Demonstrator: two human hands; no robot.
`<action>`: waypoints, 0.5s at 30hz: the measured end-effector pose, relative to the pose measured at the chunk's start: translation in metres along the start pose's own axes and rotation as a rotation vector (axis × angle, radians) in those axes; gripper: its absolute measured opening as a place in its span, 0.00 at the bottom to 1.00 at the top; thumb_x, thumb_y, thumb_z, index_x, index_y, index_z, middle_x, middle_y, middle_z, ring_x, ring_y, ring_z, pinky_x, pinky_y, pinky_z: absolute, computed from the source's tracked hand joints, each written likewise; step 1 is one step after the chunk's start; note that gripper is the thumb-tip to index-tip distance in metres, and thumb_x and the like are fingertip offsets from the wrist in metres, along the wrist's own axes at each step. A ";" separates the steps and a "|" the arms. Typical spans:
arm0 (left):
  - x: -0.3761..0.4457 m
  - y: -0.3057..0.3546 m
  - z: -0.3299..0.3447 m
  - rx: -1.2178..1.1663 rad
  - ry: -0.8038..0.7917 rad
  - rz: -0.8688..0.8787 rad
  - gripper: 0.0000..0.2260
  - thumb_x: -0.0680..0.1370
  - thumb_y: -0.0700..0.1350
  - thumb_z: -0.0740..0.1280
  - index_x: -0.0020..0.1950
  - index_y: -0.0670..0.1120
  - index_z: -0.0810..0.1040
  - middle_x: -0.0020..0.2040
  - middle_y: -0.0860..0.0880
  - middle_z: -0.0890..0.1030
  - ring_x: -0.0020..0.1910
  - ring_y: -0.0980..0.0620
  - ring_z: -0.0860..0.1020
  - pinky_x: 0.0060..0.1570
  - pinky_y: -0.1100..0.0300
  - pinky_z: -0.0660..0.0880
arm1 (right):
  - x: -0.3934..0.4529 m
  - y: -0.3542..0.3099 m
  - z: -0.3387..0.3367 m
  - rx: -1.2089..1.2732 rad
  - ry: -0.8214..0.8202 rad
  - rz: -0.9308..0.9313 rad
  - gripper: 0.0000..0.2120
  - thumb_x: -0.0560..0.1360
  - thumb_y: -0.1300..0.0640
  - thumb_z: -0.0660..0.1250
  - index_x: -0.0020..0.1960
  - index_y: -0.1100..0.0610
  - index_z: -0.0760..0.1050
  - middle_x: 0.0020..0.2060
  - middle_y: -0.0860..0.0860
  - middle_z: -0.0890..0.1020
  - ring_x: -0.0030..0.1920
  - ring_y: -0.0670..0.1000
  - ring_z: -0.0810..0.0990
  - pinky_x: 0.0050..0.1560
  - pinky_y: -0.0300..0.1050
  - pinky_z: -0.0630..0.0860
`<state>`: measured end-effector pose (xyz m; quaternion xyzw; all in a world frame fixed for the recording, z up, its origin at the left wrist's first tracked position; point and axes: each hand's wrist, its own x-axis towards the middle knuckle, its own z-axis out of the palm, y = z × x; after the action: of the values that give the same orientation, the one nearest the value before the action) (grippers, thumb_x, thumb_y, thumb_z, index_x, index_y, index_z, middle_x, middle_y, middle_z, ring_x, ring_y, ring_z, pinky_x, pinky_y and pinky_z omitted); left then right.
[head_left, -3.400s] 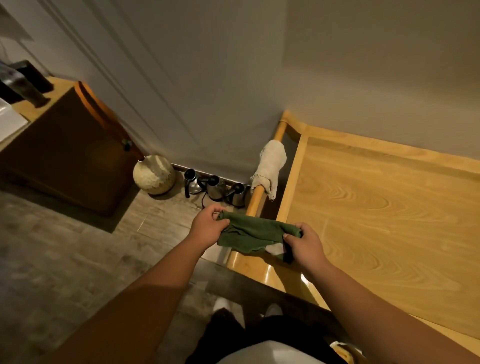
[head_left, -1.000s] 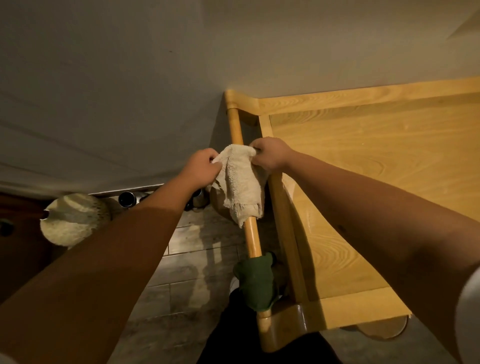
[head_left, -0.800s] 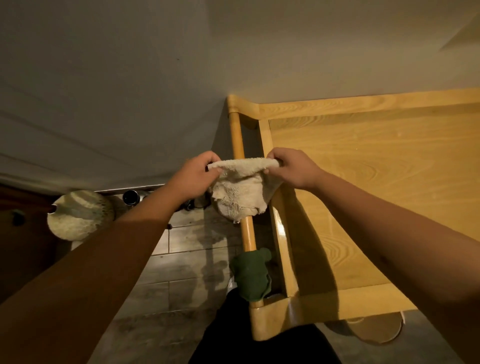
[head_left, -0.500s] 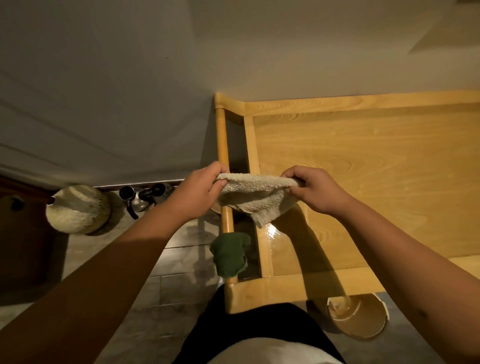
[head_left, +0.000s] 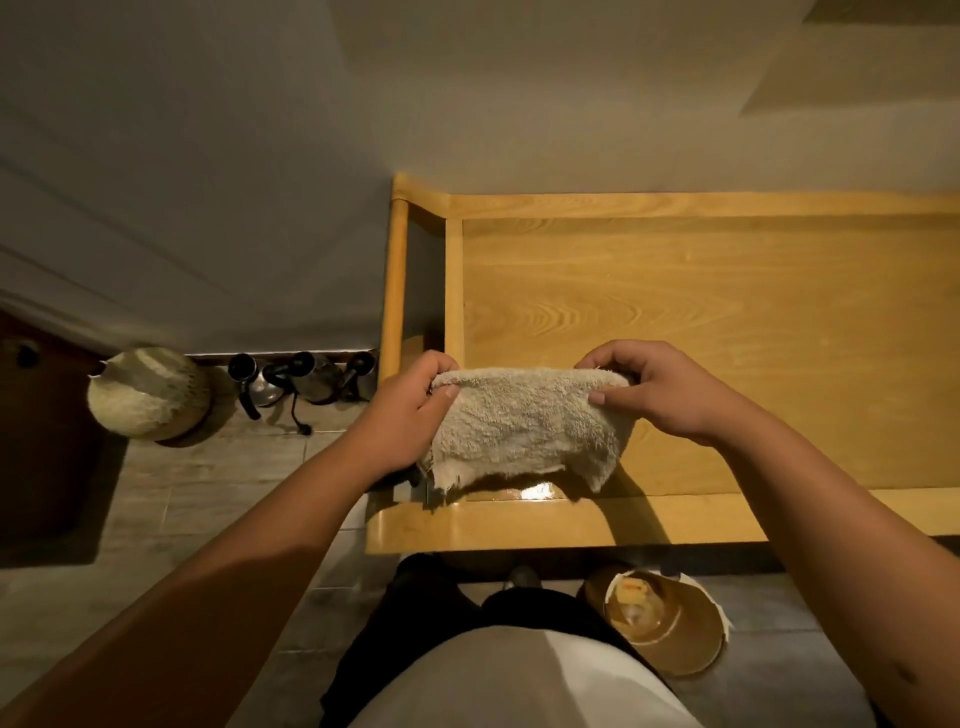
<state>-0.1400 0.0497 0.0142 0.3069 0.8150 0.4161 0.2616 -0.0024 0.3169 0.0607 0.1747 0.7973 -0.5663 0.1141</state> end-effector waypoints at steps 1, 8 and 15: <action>-0.003 -0.003 0.007 -0.024 -0.011 -0.030 0.07 0.83 0.46 0.62 0.48 0.59 0.72 0.37 0.52 0.77 0.32 0.59 0.72 0.32 0.63 0.68 | -0.003 0.005 -0.002 0.014 -0.030 0.025 0.10 0.74 0.67 0.71 0.51 0.54 0.80 0.47 0.50 0.84 0.44 0.46 0.83 0.40 0.40 0.80; 0.008 -0.037 0.057 -0.011 -0.108 -0.263 0.05 0.83 0.45 0.63 0.48 0.53 0.73 0.42 0.52 0.78 0.39 0.56 0.76 0.33 0.64 0.70 | 0.016 0.062 0.021 -0.140 -0.120 0.241 0.05 0.77 0.63 0.69 0.51 0.56 0.79 0.47 0.55 0.83 0.47 0.56 0.82 0.41 0.51 0.80; 0.042 -0.059 0.088 0.249 0.021 -0.366 0.03 0.84 0.46 0.60 0.52 0.47 0.69 0.45 0.47 0.76 0.38 0.52 0.71 0.33 0.57 0.64 | 0.060 0.102 0.046 -0.251 0.236 0.263 0.03 0.76 0.60 0.69 0.49 0.54 0.77 0.41 0.47 0.78 0.47 0.54 0.78 0.40 0.43 0.69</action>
<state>-0.1251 0.0977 -0.0880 0.1795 0.9050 0.2609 0.2842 -0.0166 0.3134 -0.0656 0.3268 0.8398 -0.4183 0.1139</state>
